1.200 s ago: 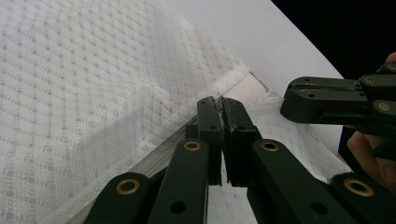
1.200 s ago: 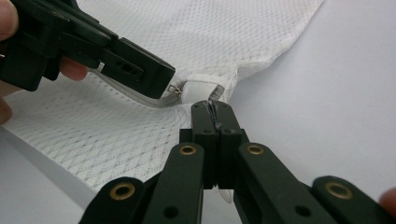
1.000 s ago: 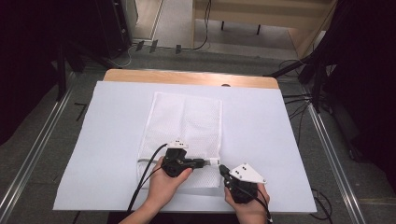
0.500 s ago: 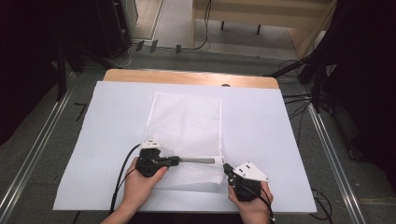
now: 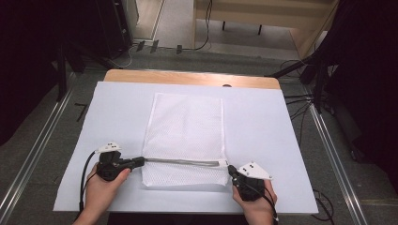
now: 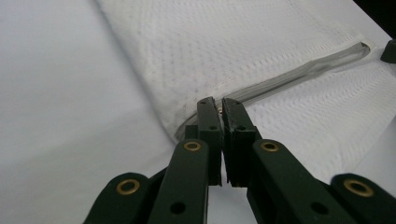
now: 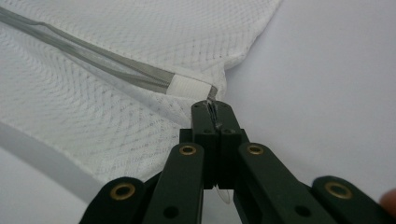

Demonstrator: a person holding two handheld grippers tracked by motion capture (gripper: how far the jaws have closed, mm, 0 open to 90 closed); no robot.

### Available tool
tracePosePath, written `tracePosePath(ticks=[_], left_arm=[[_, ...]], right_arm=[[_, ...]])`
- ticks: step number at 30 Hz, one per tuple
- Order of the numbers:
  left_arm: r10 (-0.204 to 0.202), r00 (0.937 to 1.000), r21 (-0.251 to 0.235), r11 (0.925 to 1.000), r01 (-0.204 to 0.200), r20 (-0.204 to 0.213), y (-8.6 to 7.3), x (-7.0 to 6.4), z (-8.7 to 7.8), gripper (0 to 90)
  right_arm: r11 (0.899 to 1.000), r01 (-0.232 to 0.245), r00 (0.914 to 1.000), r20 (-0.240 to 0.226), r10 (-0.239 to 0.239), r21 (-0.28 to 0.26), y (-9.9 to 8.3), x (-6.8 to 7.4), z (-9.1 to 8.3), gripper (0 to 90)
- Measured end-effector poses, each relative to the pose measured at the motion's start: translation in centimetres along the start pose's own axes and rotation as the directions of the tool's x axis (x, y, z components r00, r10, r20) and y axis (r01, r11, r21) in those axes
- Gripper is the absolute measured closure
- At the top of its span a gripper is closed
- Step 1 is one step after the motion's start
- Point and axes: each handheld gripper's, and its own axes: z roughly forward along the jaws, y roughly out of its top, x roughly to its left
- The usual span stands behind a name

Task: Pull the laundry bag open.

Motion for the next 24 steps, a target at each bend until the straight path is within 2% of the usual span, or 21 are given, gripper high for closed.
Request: tracePosePath(ticks=[4,6,7,8,10,11,13,14,15,17,19,22,24], left_arm=[[0.031,0.9993,-0.012,0.9994,-0.031,-0.022,-0.3,-0.2,-0.5,87.7],[0.037,0.9991,-0.039,0.9985,-0.038,-0.018,-0.5,-0.2,-0.6,87.4],[0.029,0.9994,-0.057,0.9979,-0.03,-0.015,-0.6,-0.1,-0.8,86.0],[0.024,0.9992,-0.088,0.9957,-0.027,-0.032,-0.7,-0.1,-1.1,82.1],[0.014,0.999,-0.146,0.9891,-0.02,-0.043,-0.9,0.2,-1.9,58.1],[0.005,0.999,-0.168,0.9857,-0.012,-0.044,-1.0,0.4,-2.3,50.5],[0.011,0.9957,-0.199,0.9796,-0.029,-0.092,-1.2,0.5,-3.0,29.3],[0.021,0.993,-0.205,0.9777,-0.045,-0.116,-1.3,0.6,-3.3,22.0],[0.024,0.9921,-0.217,0.9749,-0.05,-0.123,-1.5,0.6,-3.5,15.9],[0.041,0.9909,-0.23,0.9706,-0.07,-0.128,-1.8,0.7,-4.1,12.9],[0.053,0.9897,-0.235,0.9685,-0.083,-0.133,-1.9,0.7,-4.4,8.9],[0.057,0.9916,-0.257,0.9627,-0.085,-0.116,-2.2,0.9,-5.1,8.5],[0.055,0.9914,-0.268,0.9597,-0.085,-0.118,-2.4,1.2,-5.6,8.4]], right_arm=[[1.0,0.024,0.9997,0.005,-0.024,0.003,0.0,0.4,0.1,90.0],[0.999,0.048,0.9987,0.02,-0.048,0.006,0.0,0.8,0.1,90.0],[0.999,0.046,0.9988,0.015,-0.046,0.009,-0.1,0.8,0.1,90.0],[0.999,0.037,0.9993,0.01,-0.037,0.009,-0.2,0.8,0.0,90.0],[0.999,0.037,0.9992,-0.012,-0.038,-0.008,-0.4,0.7,-0.2,90.0],[0.999,0.028,0.9993,-0.026,-0.028,-0.019,-0.6,0.6,-0.3,90.0],[1.0,0.007,0.9984,-0.056,-0.009,-0.029,-0.8,0.2,-0.4,88.7],[1.0,-0.002,0.9977,-0.068,0.0,-0.028,-0.8,0.1,-0.4,86.3],[1.0,0.002,0.9969,-0.079,-0.004,-0.029,-0.8,0.1,-0.3,83.3],[0.999,0.007,0.9975,-0.07,-0.01,-0.041,-0.8,0.0,-0.3,78.4],[0.999,0.004,0.9962,-0.086,-0.008,-0.053,-0.6,0.0,-0.4,71.4],[0.998,0.006,0.9939,-0.11,-0.013,-0.063,-0.4,-0.1,-0.5,57.4],[0.998,0.011,0.9948,-0.1,-0.017,-0.066,-0.3,-0.3,-0.6,46.7]])
